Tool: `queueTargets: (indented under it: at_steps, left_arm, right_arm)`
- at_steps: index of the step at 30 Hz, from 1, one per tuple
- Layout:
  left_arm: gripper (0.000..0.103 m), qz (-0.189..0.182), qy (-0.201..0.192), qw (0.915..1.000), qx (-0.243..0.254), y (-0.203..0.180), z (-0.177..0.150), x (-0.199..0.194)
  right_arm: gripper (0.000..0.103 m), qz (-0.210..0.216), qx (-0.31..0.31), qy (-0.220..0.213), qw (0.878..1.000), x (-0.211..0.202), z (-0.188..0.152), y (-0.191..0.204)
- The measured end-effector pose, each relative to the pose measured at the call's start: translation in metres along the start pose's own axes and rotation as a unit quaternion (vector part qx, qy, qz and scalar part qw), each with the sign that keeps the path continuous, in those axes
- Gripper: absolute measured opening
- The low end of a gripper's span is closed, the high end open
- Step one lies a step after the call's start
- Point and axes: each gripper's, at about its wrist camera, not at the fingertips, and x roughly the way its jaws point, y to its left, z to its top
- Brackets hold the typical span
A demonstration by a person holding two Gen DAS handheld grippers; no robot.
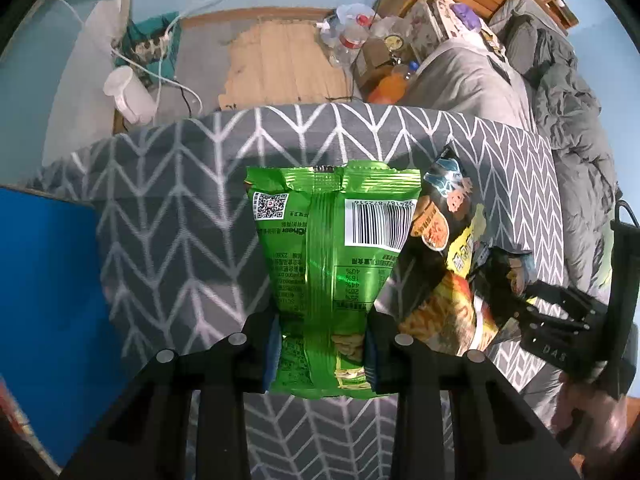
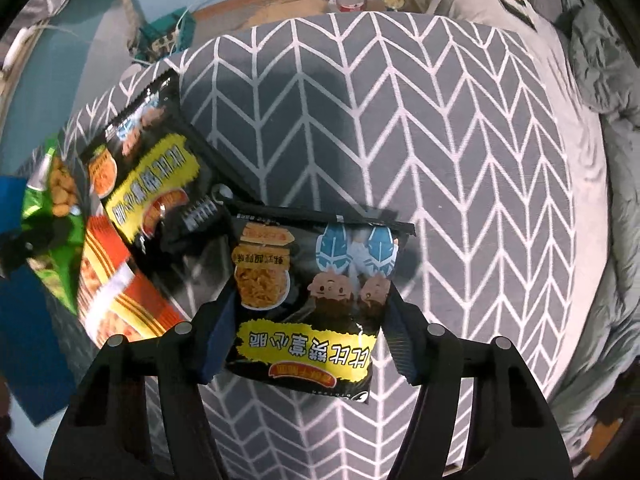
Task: Organize snacks
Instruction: 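Grasp the green bag with the left gripper while the right grasps the black bag, then carry the green and black bags over the cardboard box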
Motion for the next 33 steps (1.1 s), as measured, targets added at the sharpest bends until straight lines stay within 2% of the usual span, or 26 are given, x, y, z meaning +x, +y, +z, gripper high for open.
queueTargets:
  at_steps: [15,25,29,33]
  left_arm:
    - [0.034,0.011,-0.037,0.9986,0.035,-0.005,-0.040,-0.048]
    - [0.034,0.002,-0.060,0.9974,0.040,-0.007,-0.057,-0.082]
    - [0.034,-0.015,-0.065,0.9973,0.030,-0.003,-0.064,-0.097]
    - [0.034,-0.011,-0.077,0.9966,0.030,0.002,-0.070,-0.112]
  right_arm:
    - [0.065,-0.017,-0.040,-0.038,0.998,-0.033,-0.018,0.001]
    - [0.065,-0.016,-0.079,-0.079,0.994,-0.081,-0.028,0.032]
    - [0.065,-0.010,-0.093,-0.095,0.991,-0.100,-0.025,0.045]
    - [0.065,-0.005,-0.102,-0.110,0.989,-0.116,-0.024,0.058]
